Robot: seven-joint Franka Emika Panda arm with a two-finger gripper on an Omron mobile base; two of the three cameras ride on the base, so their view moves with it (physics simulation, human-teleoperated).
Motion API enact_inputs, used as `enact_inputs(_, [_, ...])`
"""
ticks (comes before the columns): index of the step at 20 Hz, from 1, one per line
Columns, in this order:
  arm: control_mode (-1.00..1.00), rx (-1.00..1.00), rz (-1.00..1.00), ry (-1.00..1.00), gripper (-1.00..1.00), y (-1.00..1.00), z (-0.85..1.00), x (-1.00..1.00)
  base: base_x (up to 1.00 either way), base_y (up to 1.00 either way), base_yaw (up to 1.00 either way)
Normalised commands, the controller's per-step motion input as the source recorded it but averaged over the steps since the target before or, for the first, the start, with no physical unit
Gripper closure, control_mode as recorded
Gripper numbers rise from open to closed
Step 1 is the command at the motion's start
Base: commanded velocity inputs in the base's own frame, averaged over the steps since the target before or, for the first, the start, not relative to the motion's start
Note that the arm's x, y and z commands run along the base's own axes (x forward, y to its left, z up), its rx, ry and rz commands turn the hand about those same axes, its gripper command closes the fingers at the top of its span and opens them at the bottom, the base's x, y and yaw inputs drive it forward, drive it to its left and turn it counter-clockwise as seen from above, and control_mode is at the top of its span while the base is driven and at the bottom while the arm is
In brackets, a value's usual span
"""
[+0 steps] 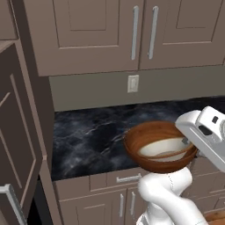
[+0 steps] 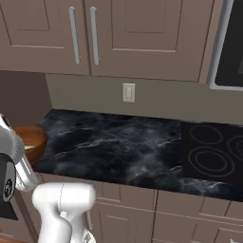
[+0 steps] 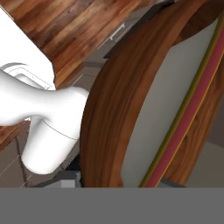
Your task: Pick up the bowls on the counter and stack them on top of one another in the open cabinet. Place the smaller bowl on top of the larger bowl.
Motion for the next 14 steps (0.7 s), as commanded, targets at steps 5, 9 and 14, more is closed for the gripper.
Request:
enact_inputs(5, [1.0,0.0,0.0,0.0,1.0,0.0,0.0,0.0,-0.84,-0.03,-0.06])
enact_inputs(9, [1.0,0.0,0.0,0.0,1.0,0.0,0.0,0.0,-0.82,-0.02,-0.05])
enact_inputs(14, [1.0,0.0,0.0,0.0,1.0,0.0,0.0,0.0,-0.73,0.0,-0.03])
